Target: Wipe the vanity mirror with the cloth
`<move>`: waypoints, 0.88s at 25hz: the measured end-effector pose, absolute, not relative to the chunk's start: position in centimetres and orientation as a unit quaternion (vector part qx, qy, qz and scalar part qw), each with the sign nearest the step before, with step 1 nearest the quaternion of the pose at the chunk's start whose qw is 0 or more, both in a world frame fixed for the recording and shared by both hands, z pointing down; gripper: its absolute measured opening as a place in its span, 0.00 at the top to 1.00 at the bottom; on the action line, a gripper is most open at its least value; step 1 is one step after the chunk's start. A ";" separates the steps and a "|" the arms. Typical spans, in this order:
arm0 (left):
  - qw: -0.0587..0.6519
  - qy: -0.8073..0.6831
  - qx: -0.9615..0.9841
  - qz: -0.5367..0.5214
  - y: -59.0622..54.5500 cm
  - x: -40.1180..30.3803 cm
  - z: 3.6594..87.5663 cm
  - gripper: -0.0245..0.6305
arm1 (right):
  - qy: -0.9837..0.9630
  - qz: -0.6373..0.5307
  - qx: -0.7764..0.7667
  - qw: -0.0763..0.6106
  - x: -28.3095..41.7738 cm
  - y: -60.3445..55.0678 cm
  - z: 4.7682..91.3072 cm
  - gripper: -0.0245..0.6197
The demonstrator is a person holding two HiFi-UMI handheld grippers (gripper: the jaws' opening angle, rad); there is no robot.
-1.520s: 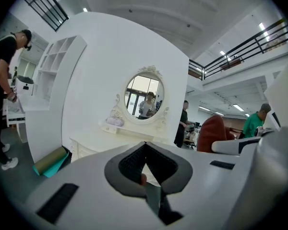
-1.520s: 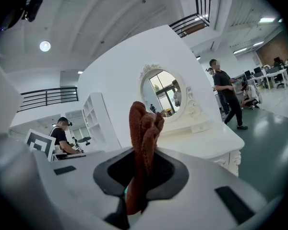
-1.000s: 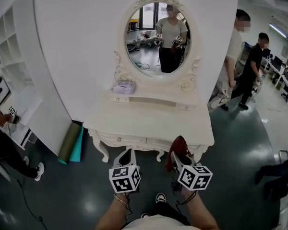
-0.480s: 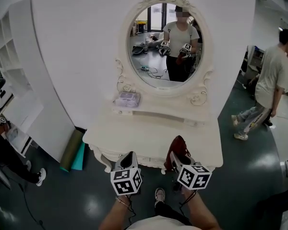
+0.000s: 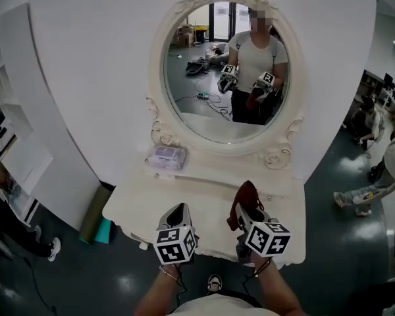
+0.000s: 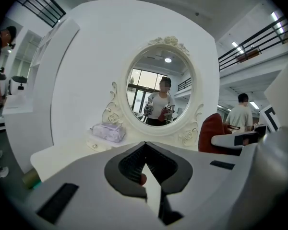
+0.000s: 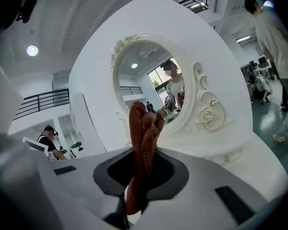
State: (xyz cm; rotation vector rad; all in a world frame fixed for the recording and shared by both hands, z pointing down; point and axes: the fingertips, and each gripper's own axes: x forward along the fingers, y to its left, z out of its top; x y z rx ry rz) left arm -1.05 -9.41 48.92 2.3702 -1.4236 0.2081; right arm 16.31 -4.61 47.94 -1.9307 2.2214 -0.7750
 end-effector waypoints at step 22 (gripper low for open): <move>0.185 -0.491 0.847 0.089 -23.1 3.0 48.7 0.96 | 0.730 -0.263 -0.629 0.048 19.4 -17.5 48.3 0.87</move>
